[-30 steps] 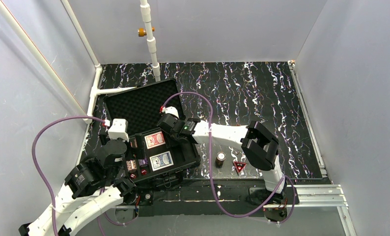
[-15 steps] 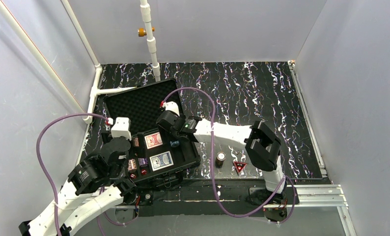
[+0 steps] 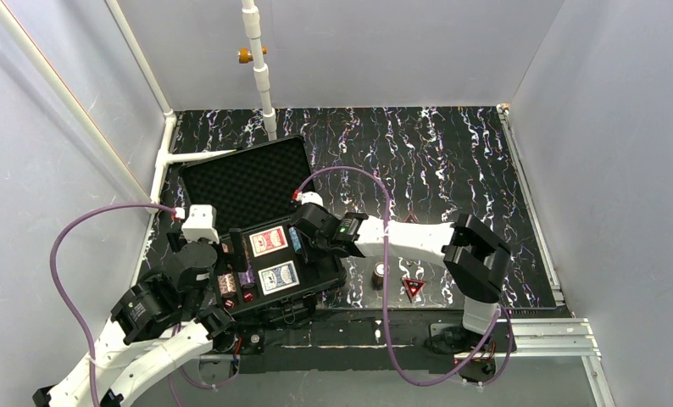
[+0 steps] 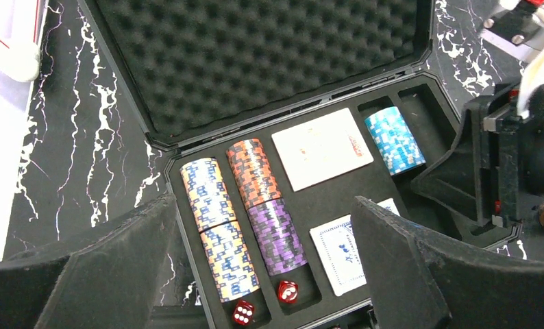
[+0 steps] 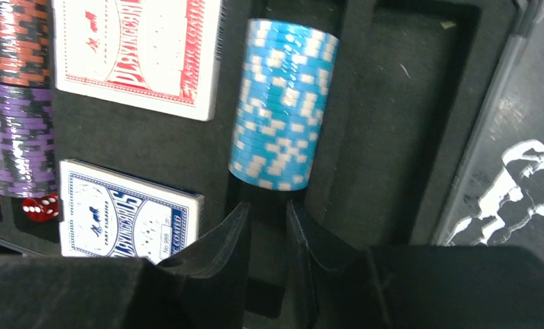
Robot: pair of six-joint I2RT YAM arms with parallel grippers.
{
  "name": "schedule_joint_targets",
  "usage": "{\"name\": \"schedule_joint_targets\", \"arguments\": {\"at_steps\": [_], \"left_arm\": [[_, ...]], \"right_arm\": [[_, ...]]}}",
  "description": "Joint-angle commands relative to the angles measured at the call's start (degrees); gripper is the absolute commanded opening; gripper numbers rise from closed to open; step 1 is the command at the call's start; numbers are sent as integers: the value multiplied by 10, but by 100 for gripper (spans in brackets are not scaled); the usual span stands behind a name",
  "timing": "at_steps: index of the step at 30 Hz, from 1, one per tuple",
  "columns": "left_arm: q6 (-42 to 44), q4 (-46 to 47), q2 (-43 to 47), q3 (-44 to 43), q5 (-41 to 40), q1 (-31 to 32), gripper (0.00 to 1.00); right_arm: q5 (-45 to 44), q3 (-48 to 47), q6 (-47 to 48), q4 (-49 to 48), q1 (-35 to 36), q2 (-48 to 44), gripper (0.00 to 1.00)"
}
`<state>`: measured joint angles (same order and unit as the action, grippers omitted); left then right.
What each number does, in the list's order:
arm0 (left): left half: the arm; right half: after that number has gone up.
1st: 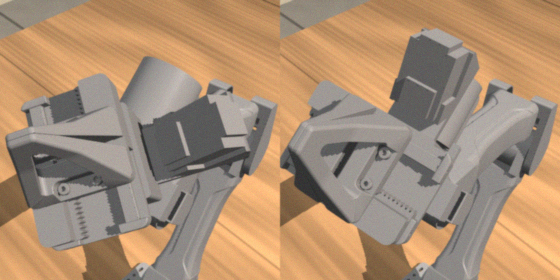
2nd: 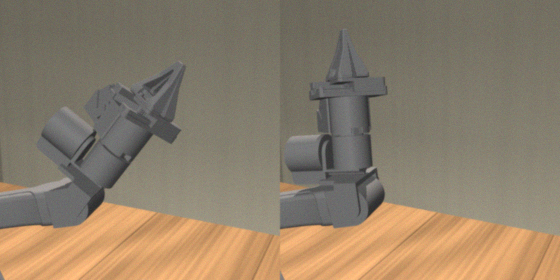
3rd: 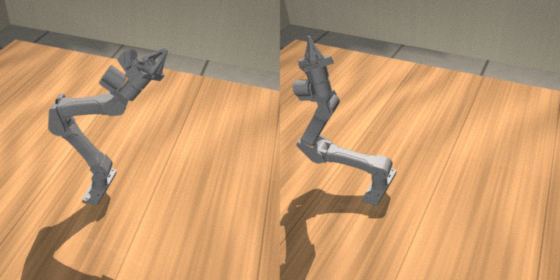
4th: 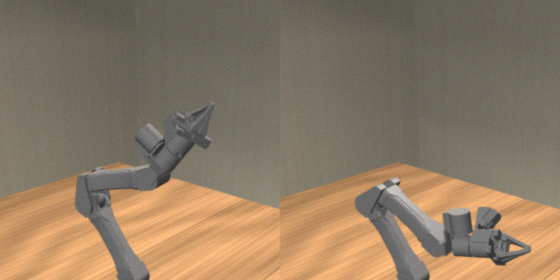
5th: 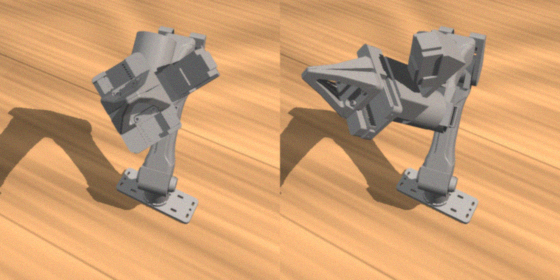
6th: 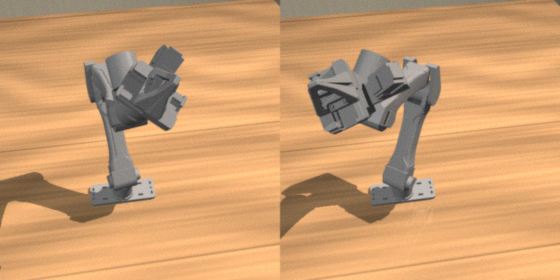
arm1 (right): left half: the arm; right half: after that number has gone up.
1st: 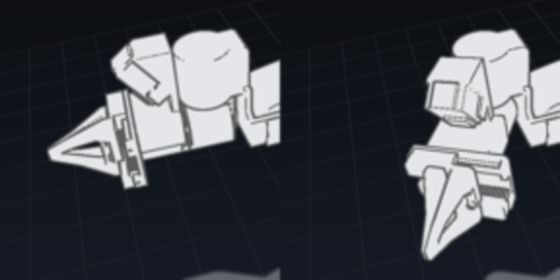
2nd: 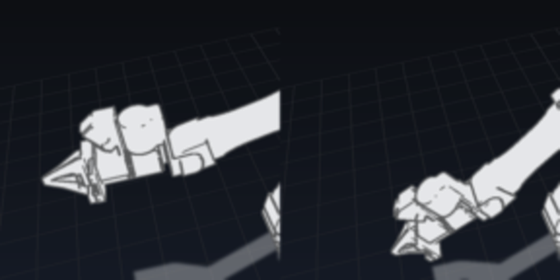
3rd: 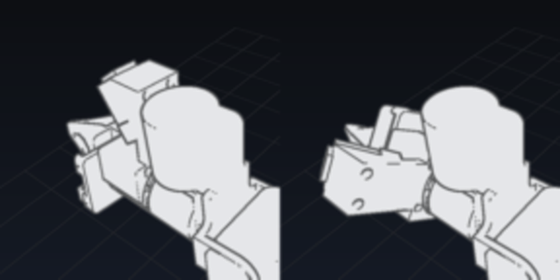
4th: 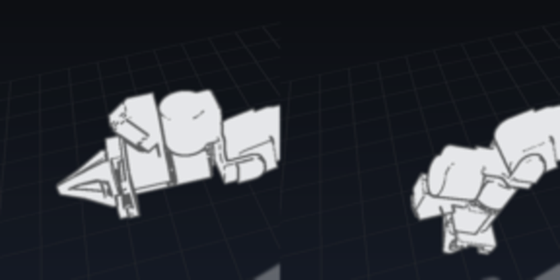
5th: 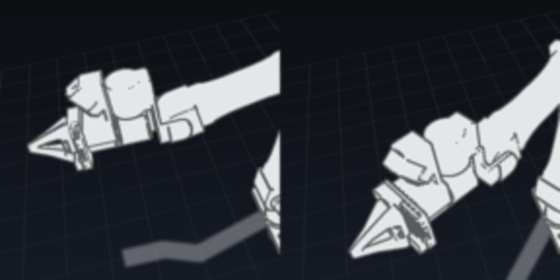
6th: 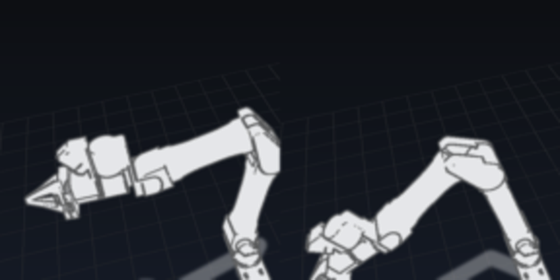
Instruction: Pack up texas hold em set
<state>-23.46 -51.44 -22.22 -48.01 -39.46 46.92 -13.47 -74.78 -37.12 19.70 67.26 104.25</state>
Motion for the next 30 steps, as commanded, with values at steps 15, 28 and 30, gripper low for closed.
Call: {"name": "schedule_joint_targets", "arguments": {"at_steps": [15, 28, 30], "left_arm": [[36, 144, -33, 90, -126, -3, 98], [307, 507, -30, 254, -88, -51, 98], [304, 511, -43, 257, -57, -74, 98]], "right_arm": [[-59, -85, 62, 30, 3, -10, 47], [-216, 116, 13, 149, 2, -311, 98], [-224, 146, -12, 172, 1, -344, 99]]}}
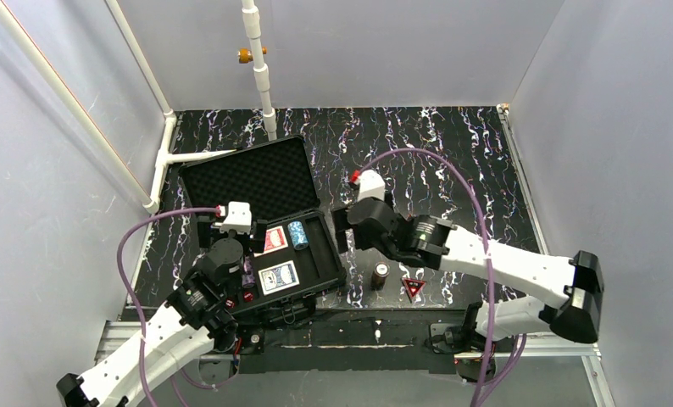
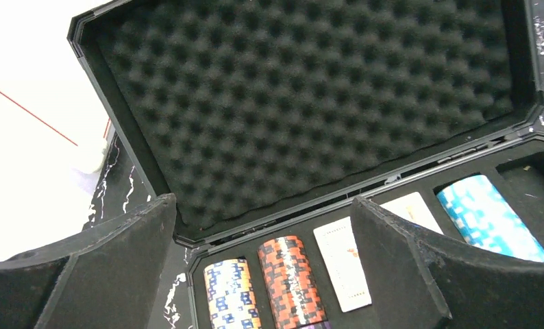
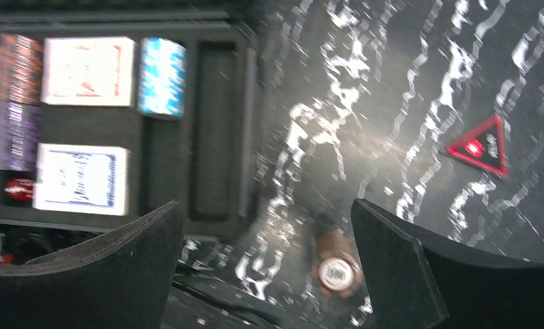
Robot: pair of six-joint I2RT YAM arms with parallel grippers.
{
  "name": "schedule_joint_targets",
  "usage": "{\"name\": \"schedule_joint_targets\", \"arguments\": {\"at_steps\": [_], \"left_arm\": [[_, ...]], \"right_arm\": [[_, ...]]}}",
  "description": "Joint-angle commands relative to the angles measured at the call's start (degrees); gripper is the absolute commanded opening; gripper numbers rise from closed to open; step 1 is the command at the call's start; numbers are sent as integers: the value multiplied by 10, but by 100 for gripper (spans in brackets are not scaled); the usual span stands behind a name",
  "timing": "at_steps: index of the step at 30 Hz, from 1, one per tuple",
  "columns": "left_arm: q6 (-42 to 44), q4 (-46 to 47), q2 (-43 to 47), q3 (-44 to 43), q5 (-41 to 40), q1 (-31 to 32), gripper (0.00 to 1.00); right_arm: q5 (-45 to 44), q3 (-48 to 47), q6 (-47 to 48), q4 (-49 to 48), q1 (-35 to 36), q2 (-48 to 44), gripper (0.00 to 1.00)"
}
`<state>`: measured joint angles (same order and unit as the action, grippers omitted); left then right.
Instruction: Pack up texas hold em set
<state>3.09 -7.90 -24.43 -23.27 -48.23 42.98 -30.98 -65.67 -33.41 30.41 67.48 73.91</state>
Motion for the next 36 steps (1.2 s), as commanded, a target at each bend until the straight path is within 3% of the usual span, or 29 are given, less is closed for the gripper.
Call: {"name": "schedule_joint_targets", "arguments": {"at_steps": [1, 13, 20, 24, 36], "left_arm": [[36, 76, -26, 7, 46, -47, 98], [46, 112, -131, -10, 254, -184, 98], [-48, 218, -231, 17, 414, -349, 98], [-61, 285, -282, 33, 455, -411, 98], [-26, 474, -409, 77, 513, -452, 98]], "right_arm": [[-53, 74, -58, 71, -1, -53, 98], [-9, 146, -94, 69, -10, -61, 98], [15, 179, -101, 38, -10, -49, 98], [27, 188, -100, 26, -10, -43, 97], [42, 200, -98, 7, -10, -24, 74]]}}
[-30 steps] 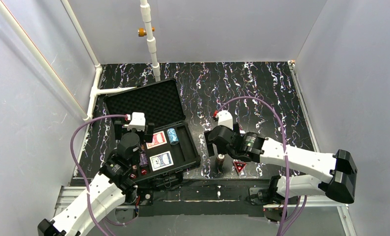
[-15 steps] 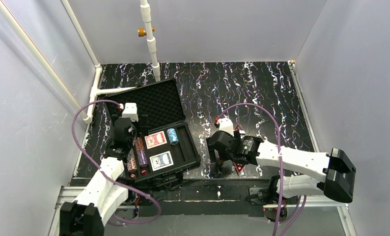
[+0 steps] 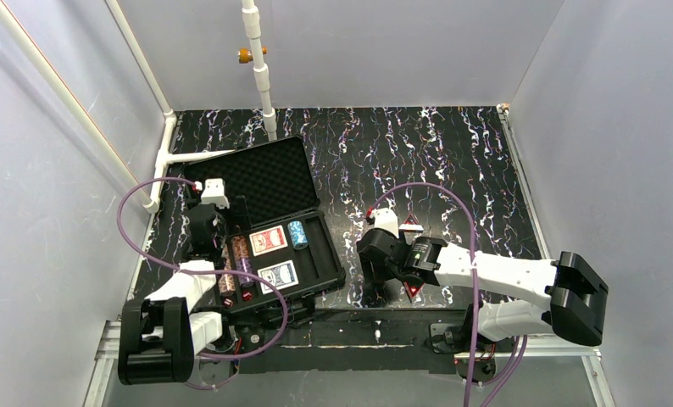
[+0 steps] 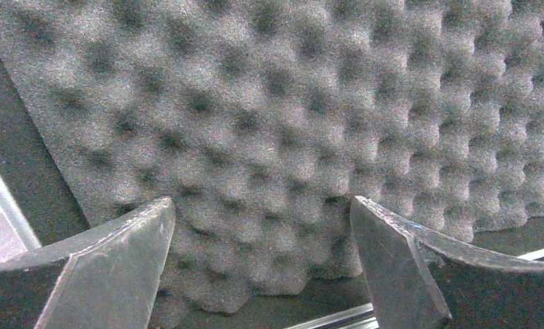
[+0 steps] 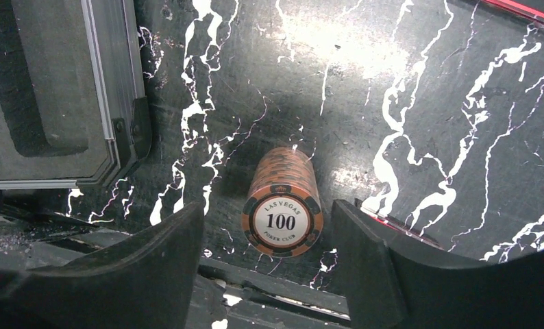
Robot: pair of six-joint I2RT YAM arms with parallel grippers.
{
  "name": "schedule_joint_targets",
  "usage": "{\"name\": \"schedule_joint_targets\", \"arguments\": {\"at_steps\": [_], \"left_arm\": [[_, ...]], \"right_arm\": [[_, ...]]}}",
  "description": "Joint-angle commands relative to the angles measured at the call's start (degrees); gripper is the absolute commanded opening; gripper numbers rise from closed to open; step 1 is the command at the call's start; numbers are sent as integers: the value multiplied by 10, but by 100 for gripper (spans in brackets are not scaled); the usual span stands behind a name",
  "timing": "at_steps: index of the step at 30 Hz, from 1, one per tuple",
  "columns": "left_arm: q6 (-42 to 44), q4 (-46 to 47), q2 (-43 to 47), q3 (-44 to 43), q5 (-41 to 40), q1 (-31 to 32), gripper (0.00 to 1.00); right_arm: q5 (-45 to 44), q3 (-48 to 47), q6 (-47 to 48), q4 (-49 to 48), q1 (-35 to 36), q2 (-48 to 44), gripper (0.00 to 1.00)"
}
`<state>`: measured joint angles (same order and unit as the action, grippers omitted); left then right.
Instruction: Pack up texas hold em set
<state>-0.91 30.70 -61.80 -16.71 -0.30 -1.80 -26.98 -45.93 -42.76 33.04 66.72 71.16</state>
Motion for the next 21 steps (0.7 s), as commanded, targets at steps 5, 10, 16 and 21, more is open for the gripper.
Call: {"name": "schedule_joint_targets", "arguments": {"at_steps": [5, 10, 16, 21], "left_arm": [[20, 113, -60, 12, 42, -6, 98], [21, 121, -73, 11, 44, -6, 98], [18, 121, -67, 10, 47, -6, 98], [15, 121, -59, 9, 43, -6, 98]], "right_arm": [[3, 2, -3, -18, -2, 6, 56], [0, -3, 1, -14, -2, 10, 31], [-4, -15, 7, -2, -2, 12, 17], [-1, -21, 18, 4, -2, 14, 44]]}}
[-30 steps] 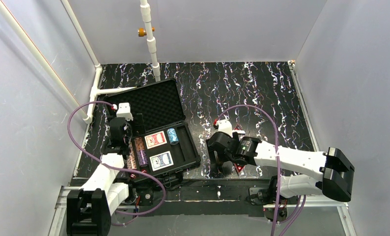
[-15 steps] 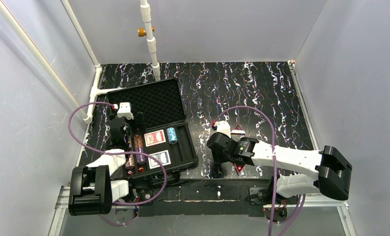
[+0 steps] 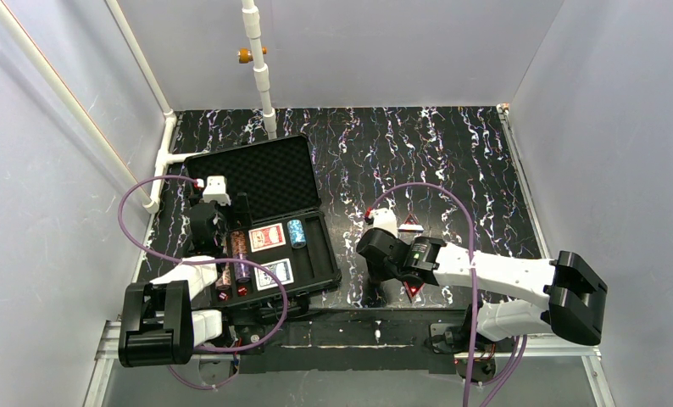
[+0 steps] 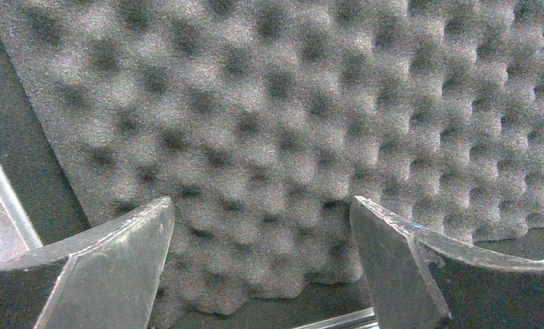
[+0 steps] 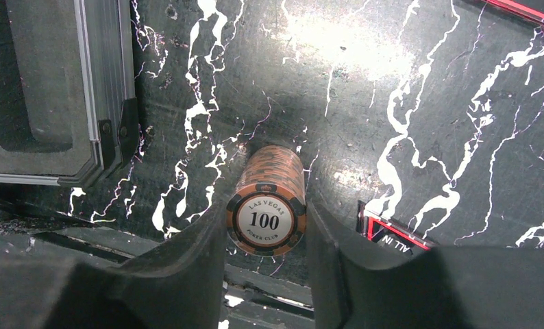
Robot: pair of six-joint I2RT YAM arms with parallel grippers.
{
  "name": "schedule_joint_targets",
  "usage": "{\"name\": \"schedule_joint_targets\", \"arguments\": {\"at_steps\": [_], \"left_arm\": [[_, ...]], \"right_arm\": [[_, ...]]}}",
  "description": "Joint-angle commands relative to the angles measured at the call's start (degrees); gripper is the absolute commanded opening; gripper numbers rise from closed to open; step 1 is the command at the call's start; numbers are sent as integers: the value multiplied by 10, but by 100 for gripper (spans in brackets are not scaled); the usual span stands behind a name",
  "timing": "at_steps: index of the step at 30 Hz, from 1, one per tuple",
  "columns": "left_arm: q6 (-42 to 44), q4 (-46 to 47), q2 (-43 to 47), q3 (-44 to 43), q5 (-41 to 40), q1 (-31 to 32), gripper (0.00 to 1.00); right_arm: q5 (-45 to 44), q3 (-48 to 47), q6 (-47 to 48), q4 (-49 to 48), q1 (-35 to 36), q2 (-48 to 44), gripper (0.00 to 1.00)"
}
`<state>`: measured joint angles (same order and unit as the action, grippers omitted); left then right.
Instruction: Pack up texas hold em set
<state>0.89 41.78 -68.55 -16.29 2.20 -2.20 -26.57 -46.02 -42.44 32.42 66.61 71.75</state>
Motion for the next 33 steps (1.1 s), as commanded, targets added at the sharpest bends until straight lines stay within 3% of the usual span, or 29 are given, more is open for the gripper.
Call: {"name": "schedule_joint_targets", "arguments": {"at_steps": [1, 4, 10, 12, 16, 22, 27, 33], "left_arm": [[-4, 10, 11, 5, 18, -2, 98], [-4, 10, 19, 4, 15, -2, 98], [-26, 3, 46, 4, 12, -1, 98], [-27, -7, 57, 2, 11, 1, 98], [-29, -61, 105, -12, -2, 6, 98], [-34, -180, 217, -36, -14, 14, 98], [-71, -301, 310, -68, -14, 13, 98], [-105, -513, 375, -153, -33, 14, 98]], "right_arm": [[-2, -21, 17, 10, -1, 10, 51], [3, -21, 18, 11, -1, 20, 61], [1, -23, 17, 12, -1, 38, 59], [1, -24, 17, 12, -1, 43, 54], [1, -27, 16, 14, -1, 47, 29], [-11, -56, 27, 34, -1, 44, 2], [-21, -102, 47, 59, -1, 37, 1], [-16, -179, 71, 81, -1, 31, 1]]}}
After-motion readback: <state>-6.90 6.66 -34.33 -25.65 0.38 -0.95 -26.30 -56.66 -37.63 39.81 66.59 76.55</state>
